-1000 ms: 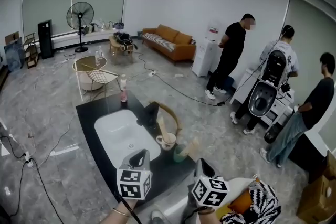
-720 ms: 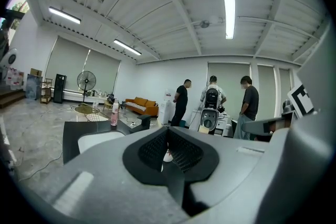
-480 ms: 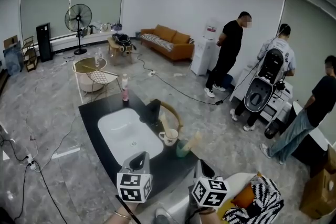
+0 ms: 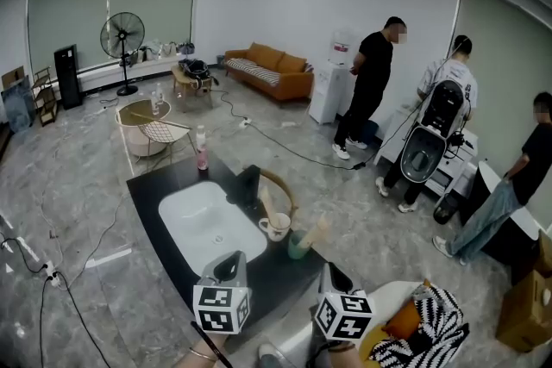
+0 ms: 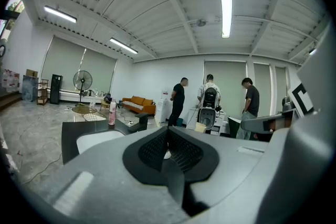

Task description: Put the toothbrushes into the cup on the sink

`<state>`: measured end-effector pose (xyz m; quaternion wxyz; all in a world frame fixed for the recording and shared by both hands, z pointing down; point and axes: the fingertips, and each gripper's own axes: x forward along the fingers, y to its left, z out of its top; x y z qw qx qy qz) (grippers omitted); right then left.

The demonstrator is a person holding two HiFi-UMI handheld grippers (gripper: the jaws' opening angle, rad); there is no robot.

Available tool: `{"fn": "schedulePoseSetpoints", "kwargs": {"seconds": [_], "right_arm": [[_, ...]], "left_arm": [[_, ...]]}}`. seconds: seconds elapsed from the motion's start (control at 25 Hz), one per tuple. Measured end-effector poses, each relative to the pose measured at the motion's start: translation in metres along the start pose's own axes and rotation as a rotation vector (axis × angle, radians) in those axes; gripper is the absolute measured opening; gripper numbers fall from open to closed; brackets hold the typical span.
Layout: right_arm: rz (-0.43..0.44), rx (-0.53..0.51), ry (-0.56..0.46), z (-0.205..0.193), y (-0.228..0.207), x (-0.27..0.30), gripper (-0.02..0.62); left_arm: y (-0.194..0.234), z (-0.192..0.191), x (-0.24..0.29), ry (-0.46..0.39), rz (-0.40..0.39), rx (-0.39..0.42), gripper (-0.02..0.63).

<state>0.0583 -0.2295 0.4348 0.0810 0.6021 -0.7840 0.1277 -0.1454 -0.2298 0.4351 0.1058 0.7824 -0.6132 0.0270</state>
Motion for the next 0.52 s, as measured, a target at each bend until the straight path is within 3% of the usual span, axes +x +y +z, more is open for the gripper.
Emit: {"fn": "schedulePoseSetpoints", "kwargs": {"seconds": [0.24, 0.52], "right_arm": [[0.012, 0.027, 0.006, -0.001, -0.003, 0.003, 0.002], [-0.009, -0.011, -0.001, -0.001, -0.013, 0.007, 0.002]], "left_arm": [[-0.004, 0.0, 0.006, 0.004, -0.008, 0.007, 0.006], [-0.012, -0.001, 0.016, 0.002, -0.022, 0.022, 0.006]]}}
